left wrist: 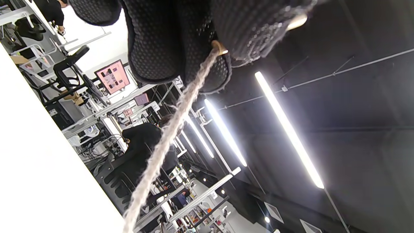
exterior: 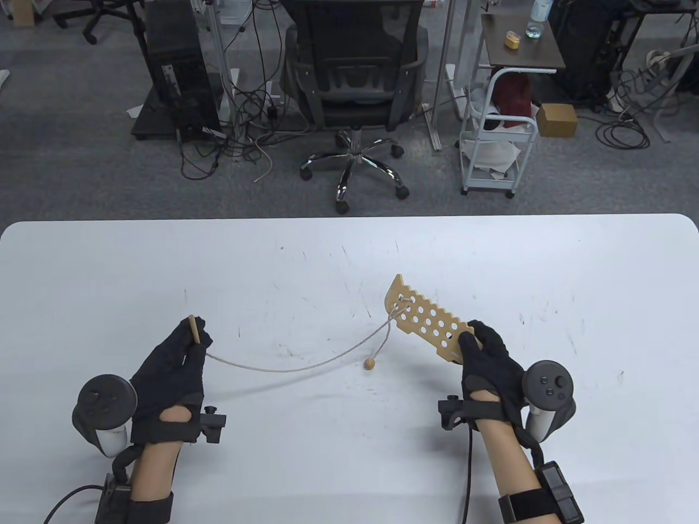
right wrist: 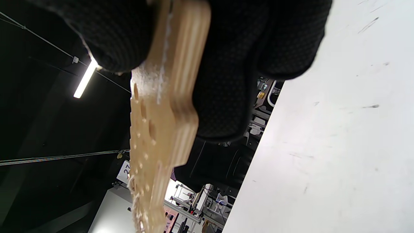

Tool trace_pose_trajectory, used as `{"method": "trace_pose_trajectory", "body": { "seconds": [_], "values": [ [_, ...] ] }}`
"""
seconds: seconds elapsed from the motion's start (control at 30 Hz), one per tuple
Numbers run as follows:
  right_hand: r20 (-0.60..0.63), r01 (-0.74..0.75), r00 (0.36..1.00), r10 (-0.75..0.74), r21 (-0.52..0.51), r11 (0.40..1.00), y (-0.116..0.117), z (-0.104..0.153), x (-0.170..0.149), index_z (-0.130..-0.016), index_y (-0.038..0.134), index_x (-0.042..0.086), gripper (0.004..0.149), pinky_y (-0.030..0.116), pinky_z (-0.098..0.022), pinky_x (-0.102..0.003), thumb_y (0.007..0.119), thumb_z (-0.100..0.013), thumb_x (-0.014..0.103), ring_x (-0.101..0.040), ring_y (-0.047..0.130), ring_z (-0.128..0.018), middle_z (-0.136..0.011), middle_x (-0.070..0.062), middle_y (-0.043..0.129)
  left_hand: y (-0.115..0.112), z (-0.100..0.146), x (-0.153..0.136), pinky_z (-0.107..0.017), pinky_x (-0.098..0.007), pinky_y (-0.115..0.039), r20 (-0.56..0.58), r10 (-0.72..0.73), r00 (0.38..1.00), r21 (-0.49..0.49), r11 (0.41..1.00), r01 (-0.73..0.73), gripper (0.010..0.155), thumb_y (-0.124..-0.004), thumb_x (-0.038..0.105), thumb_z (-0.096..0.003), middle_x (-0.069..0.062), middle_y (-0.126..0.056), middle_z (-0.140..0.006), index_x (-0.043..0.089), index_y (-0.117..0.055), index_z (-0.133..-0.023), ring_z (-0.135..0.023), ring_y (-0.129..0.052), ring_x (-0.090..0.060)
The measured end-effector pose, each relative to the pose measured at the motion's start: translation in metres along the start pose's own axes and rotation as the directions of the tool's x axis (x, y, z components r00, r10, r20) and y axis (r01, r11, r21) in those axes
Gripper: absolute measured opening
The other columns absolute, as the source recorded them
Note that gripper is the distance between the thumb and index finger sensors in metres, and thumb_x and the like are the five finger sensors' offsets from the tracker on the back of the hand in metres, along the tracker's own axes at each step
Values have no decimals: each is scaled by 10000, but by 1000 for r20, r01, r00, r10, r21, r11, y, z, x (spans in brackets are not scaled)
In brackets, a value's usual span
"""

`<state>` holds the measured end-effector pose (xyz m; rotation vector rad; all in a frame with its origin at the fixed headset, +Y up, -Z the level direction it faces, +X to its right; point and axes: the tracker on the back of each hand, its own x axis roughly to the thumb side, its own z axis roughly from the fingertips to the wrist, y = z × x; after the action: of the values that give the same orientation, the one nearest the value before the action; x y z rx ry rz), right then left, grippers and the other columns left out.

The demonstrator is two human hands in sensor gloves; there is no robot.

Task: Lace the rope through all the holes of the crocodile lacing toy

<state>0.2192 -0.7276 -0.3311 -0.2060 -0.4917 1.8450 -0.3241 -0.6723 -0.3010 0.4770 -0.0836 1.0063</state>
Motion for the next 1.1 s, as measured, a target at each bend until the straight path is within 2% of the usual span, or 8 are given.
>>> {"method": "trace_pose_trajectory", "body": {
  "seconds": [0.2,0.47,0.67,1.1],
  "values": [
    [29,16,999,-17,43,999,7,7,8,-842,801,127,468,833,-456,-432,832,-442,368,-231,1109,-451,-651,-25,1037,-10,0,2,-733,-569,-616,12,-11,1000,-56,998,11,561,-863,346,-416,27,-993,-751,285,-764,-964,-741,-963,-270],
    [66,4,998,-11,106,994,17,15,15,-841,803,127,466,833,-455,-433,831,-443,368,-231,1110,-448,-653,-25,1036,-29,1,9,-738,-572,-601,43,-31,999,-204,978,39,600,-868,349,-430,19,-999,-722,307,-693,-1003,-703,-968,-274],
    [87,10,996,-21,128,992,21,20,19,-840,803,127,467,833,-455,-432,832,-441,368,-230,1110,-447,-653,-25,1036,-43,4,16,-745,-572,-585,82,-52,995,-303,950,74,549,-867,358,-437,17,-1005,-709,302,-747,-970,-692,-968,-270],
    [154,8,987,-40,208,978,33,36,34,-839,805,127,468,834,-453,-434,833,-439,369,-228,1110,-448,-650,-24,1039,-70,13,28,-744,-564,-589,133,-40,990,-436,895,95,473,-880,373,-437,27,-1029,-652,311,-824,-902,-654,-983,-259]
  ]
}}
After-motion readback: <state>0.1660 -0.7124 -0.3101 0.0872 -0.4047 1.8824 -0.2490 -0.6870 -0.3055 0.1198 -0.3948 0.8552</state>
